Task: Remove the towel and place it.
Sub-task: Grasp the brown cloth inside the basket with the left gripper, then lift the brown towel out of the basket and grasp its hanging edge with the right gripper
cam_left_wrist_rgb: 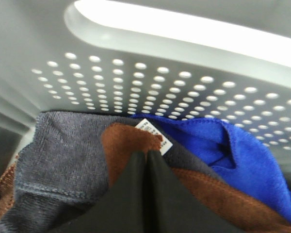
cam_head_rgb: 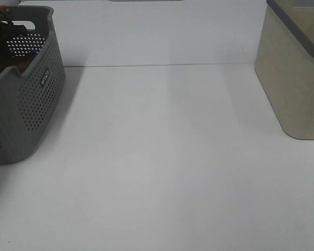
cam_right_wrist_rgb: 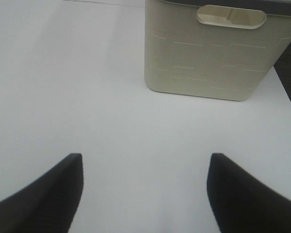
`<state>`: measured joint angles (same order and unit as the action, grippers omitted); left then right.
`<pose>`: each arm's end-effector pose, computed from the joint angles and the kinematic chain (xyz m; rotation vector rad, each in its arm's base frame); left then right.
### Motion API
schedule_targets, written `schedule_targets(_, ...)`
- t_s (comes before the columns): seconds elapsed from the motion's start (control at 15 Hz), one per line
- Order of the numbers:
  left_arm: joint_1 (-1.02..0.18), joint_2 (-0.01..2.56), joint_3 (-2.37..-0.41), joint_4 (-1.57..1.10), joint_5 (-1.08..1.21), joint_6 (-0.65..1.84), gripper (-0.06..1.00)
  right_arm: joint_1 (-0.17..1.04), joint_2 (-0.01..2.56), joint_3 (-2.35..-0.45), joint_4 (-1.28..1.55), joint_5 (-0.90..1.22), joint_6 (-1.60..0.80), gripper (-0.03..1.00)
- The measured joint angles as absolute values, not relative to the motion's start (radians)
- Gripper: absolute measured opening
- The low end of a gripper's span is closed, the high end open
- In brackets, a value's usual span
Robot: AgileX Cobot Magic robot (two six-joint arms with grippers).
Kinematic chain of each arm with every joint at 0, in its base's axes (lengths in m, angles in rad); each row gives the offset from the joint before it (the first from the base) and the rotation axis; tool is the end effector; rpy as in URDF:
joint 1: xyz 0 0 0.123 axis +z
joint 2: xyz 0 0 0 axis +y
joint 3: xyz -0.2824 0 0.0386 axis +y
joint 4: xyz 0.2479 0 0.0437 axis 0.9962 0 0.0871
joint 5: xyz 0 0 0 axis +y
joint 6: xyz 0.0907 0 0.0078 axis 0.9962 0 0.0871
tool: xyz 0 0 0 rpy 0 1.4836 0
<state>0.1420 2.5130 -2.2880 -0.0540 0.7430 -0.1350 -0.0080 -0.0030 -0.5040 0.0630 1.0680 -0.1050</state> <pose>0.5552 0.0760 0.1749 -0.3707 2.4228 -0.0592 -0.0061 0.0051 0.2778 -0.1025 2.0404 0.0047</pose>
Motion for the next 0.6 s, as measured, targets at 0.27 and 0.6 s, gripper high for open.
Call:
schedule_targets(0.27, 0.142, 2.428, -2.288, -0.054, 0.747, -0.123, 0.00, -0.008, -0.003, -0.504, 0.063, 1.068, -0.105, 0.69)
schedule_targets(0.6, 0.141, 2.286, -2.288, -0.161, 0.773, -0.039, 0.00, -0.008, -0.003, -0.504, 0.063, 1.068, -0.105, 0.69)
